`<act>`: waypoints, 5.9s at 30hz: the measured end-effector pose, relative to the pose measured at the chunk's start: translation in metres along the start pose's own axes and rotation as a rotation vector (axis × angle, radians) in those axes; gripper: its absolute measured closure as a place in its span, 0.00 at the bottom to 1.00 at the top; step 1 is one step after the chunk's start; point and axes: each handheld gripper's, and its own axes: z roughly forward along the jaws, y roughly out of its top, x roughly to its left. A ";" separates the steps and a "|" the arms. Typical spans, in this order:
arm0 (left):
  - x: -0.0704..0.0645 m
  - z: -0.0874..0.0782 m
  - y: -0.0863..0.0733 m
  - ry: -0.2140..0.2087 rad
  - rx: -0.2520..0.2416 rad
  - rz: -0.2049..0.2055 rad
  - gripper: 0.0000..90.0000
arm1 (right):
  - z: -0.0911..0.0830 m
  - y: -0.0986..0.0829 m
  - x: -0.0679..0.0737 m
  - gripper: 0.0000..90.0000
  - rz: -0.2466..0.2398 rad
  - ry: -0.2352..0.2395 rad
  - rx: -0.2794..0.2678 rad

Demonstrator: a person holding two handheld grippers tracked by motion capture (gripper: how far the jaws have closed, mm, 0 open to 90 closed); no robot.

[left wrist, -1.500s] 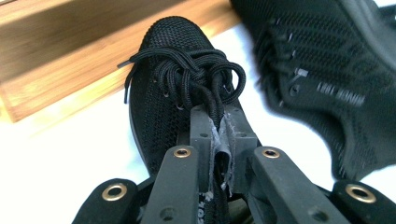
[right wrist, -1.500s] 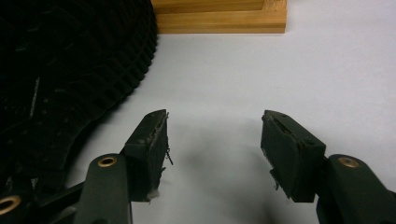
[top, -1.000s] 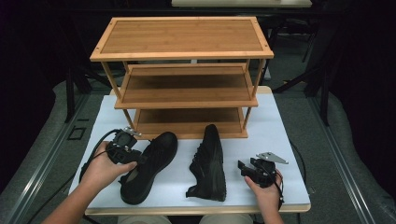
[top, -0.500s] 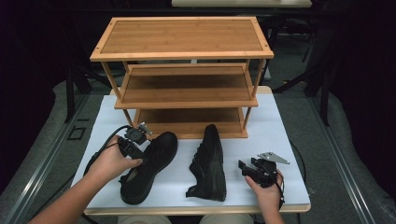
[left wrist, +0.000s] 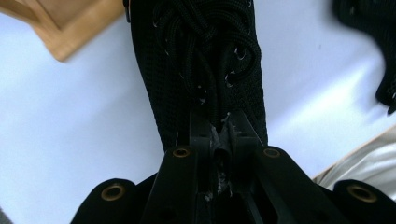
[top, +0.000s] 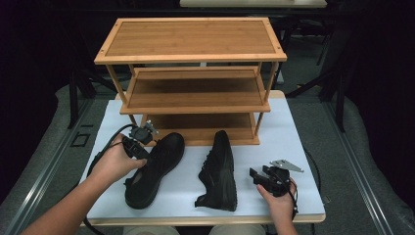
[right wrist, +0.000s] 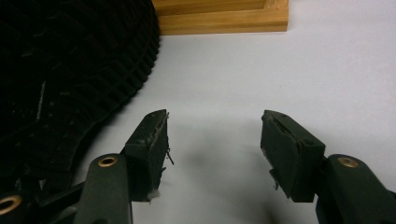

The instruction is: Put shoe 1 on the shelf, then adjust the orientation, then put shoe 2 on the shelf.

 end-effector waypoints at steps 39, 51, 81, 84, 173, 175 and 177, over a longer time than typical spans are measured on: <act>0.011 0.018 0.022 0.092 -0.741 -0.123 0.64 | -0.001 0.001 -0.003 0.46 0.010 0.011 -0.002; -0.007 0.034 -0.039 0.019 -0.844 -0.166 0.58 | 0.001 0.000 0.001 0.46 0.017 0.020 -0.022; 0.000 0.092 0.032 0.108 -0.821 -0.233 0.84 | 0.002 0.001 -0.001 0.46 0.017 0.027 -0.007; 0.001 0.094 0.033 0.107 -0.843 -0.235 0.81 | 0.001 0.001 -0.002 0.46 0.016 0.027 -0.005; 0.041 0.098 -0.128 0.033 -0.874 -0.231 0.42 | -0.065 0.007 0.010 0.72 0.062 0.180 -0.094; 0.041 0.099 -0.128 0.032 -0.871 -0.236 0.42 | -0.062 0.001 -0.001 0.71 0.072 0.156 -0.051; 0.041 0.099 -0.128 0.031 -0.870 -0.236 0.42 | -0.062 0.000 -0.004 0.69 0.081 0.151 -0.046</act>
